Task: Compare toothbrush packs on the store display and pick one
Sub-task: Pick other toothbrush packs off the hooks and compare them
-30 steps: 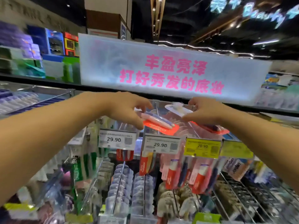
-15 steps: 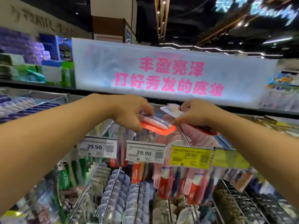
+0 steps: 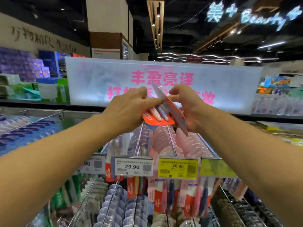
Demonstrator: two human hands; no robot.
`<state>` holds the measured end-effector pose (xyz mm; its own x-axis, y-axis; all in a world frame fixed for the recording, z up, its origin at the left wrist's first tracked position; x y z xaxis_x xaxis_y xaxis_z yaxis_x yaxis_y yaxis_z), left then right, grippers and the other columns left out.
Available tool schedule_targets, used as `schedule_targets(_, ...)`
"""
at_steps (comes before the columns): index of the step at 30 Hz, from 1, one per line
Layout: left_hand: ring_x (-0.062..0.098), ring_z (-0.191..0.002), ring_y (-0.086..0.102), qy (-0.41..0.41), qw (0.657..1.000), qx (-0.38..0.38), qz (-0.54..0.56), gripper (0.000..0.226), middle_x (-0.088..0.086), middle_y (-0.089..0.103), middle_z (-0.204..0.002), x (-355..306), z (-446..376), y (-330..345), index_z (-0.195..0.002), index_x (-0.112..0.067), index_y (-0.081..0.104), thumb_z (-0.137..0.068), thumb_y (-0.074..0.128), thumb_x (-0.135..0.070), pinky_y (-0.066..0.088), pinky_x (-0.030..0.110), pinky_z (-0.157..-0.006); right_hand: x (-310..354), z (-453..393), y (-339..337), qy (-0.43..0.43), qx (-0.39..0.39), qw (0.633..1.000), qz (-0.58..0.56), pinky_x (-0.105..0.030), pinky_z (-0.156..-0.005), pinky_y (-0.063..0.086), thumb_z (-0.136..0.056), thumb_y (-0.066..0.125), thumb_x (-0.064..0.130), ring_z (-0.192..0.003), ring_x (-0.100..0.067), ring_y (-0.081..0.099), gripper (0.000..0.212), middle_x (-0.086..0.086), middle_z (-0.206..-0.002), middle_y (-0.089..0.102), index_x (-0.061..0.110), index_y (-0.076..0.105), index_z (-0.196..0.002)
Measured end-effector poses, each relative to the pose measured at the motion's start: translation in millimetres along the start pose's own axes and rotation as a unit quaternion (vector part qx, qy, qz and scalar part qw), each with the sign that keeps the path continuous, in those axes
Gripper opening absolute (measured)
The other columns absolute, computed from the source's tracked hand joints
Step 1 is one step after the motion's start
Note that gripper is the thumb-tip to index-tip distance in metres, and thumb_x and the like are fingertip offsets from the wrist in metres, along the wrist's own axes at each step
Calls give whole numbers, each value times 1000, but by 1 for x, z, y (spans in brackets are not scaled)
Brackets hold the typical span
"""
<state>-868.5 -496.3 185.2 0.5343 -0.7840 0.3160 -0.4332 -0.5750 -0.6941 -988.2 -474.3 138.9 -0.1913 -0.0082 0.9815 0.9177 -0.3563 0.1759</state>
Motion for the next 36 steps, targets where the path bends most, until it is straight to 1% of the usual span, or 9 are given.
schedule_targets(3,33,-91,62,-48,997,25,-46,67,5,51,-115,4,1,4,-159,-46,26,-102,58,-34,32,35,-60,5,6,1,-8,20,993,-117,-31,-42,53,-94,45,9,-38,-24,58,16,-16,-81,57,3,52,-106)
schedule_targets(5,39,-79,63,-43,999,-18,7,71,10,54,-107,3,3,-2,-157,-37,39,-94,69,-26,37,35,-56,2,7,2,-4,24,990,-136,-34,-41,55,-92,54,5,-44,-27,63,16,-17,-71,63,-1,55,-107)
schedule_targets(11,33,-56,56,2,983,-165,79,14,18,57,-87,-9,5,-34,-92,-1,72,-79,68,-2,33,30,-54,-15,4,6,21,29,991,-128,-45,-81,61,-79,84,14,-90,-35,75,49,-18,-108,75,-1,69,-123)
schedule_targets(16,23,-88,62,-80,939,-179,283,34,4,57,-109,14,2,-30,-116,-6,70,-89,57,10,58,38,-78,-1,7,8,-28,39,988,-150,-52,-94,58,-82,82,17,-99,-36,73,46,-19,-111,76,0,69,-123)
schedule_targets(18,25,-90,67,-182,859,-162,449,42,1,60,-119,25,5,-19,-125,-14,59,-93,52,12,62,41,-77,11,7,4,-82,23,990,-112,-53,-92,59,-85,80,17,-102,-38,74,43,-22,-113,76,2,68,-124)
schedule_targets(21,19,-83,69,-327,663,-146,657,34,0,64,-121,19,12,-4,-133,-23,53,-102,53,-8,60,33,-62,25,6,-2,-159,-3,983,-93,-56,-87,62,-79,84,8,-103,-41,75,52,-24,-116,75,4,65,-128)
schedule_targets(25,22,-79,77,-346,580,88,732,40,5,80,-101,-31,13,23,-120,-24,65,-93,62,-53,62,45,-75,34,11,-7,-222,-17,972,-78,-47,-81,64,-75,84,-2,-92,-34,78,53,-20,-108,78,4,65,-125)
schedule_targets(28,35,-96,77,-301,580,140,744,55,12,74,-120,-43,18,33,-131,-33,50,-85,79,-33,62,58,-73,40,19,-10,-261,-15,964,-52,-41,-76,64,-75,85,-4,-90,-31,78,57,-20,-107,77,3,61,-127)
schedule_targets(36,26,-96,77,-277,616,96,731,42,8,74,-118,-39,14,34,-129,-34,46,-96,70,-24,60,36,-63,48,30,-8,-278,-9,960,-19,-44,-84,65,-90,77,24,-98,-29,78,46,-15,-113,77,13,59,-131)
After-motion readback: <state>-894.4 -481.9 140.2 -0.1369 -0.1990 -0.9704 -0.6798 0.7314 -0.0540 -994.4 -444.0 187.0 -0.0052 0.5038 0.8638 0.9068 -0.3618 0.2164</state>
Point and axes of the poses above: each hand's wrist, its own z-axis away from the middle knuckle, its own y-axis out of the palm, x = y × z, the point moved 10 cm from there along -z, towards the middle knuckle
